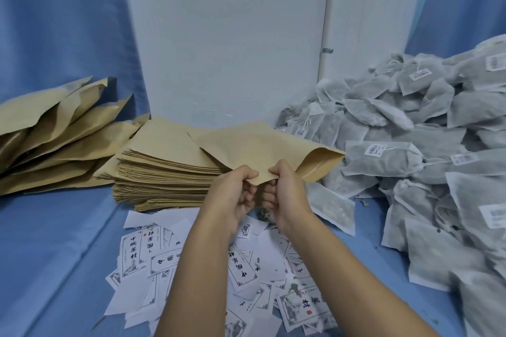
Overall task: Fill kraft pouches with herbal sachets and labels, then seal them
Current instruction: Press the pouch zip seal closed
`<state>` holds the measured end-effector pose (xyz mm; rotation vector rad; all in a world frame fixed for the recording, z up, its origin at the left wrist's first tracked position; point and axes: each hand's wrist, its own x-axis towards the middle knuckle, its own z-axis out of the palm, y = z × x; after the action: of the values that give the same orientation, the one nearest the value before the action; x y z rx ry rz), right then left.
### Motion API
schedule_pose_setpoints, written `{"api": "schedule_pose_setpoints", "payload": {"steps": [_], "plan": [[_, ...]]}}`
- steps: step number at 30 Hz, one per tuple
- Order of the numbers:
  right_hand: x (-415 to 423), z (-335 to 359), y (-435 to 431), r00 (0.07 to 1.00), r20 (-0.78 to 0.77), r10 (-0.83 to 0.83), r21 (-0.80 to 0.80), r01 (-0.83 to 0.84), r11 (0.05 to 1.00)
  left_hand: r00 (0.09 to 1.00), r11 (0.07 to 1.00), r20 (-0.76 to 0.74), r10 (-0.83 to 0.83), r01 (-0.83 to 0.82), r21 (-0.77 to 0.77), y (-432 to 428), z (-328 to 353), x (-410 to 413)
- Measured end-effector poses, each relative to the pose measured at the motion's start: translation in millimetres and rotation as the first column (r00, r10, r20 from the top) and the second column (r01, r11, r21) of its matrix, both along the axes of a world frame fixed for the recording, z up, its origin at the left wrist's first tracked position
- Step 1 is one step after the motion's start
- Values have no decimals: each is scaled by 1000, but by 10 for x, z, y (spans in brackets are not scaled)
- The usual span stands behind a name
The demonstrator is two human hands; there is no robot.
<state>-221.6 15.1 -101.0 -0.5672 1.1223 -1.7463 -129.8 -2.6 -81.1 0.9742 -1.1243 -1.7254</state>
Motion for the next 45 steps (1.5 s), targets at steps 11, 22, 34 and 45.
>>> {"api": "schedule_pose_setpoints", "payload": {"steps": [11, 22, 34, 45], "plan": [[-31, -12, 7, 996, 48, 75, 23, -76, 997, 999, 997, -40, 28, -25, 77, -56, 21, 72], [-7, 9, 13, 999, 21, -31, 36, 30, 999, 996, 993, -60, 70, -63, 104, -82, 30, 119], [85, 52, 33, 993, 118, 10, -17, -8, 1000, 884, 895, -145, 445, -444, 39, 58, -32, -166], [104, 5, 25, 975, 211, 62, -75, -47, 996, 921, 922, -80, 382, -386, -38, 55, -88, -193]]}}
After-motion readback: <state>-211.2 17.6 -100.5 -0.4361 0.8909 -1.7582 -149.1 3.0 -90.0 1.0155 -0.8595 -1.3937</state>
